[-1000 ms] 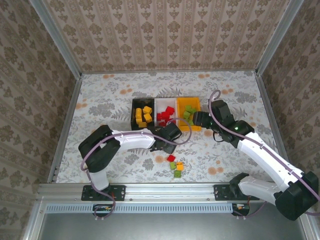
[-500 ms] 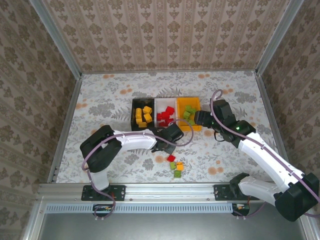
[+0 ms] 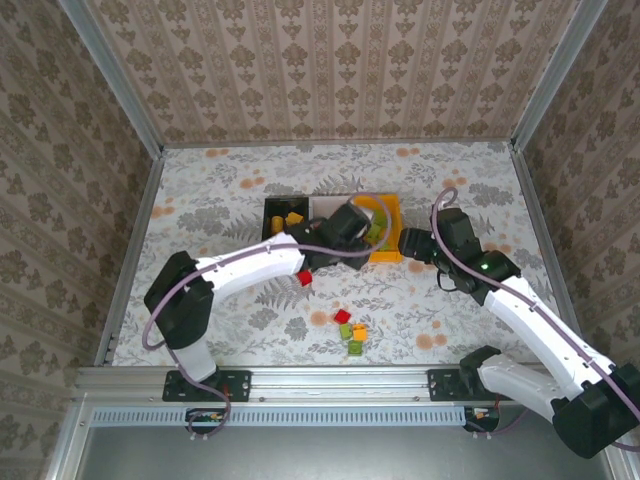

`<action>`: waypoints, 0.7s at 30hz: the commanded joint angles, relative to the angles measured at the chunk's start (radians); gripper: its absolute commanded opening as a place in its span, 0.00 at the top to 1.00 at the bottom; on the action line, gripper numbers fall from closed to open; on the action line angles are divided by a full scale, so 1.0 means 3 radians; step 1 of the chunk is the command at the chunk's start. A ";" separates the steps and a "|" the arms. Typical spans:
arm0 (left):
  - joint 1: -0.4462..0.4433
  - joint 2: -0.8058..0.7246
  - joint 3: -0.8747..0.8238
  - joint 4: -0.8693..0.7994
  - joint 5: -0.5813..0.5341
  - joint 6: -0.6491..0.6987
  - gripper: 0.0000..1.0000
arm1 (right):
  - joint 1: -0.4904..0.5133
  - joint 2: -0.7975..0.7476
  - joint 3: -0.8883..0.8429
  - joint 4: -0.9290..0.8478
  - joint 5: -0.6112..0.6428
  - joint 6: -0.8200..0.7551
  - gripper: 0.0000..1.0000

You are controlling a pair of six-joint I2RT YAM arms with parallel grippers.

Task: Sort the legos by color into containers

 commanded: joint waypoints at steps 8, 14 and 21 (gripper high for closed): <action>0.0321 0.0984 0.1078 0.0023 0.0602 0.0057 0.62 | -0.0052 -0.0172 -0.0103 -0.0171 0.0095 0.0063 0.21; 0.0377 0.1144 0.1328 0.0050 0.0676 -0.0064 0.28 | -0.0057 -0.0172 -0.0138 -0.0156 0.0019 0.0073 0.20; 0.0384 0.0556 0.0878 0.0376 0.0676 -0.0172 0.12 | -0.0050 -0.0174 -0.0203 -0.0113 -0.0310 -0.0022 0.19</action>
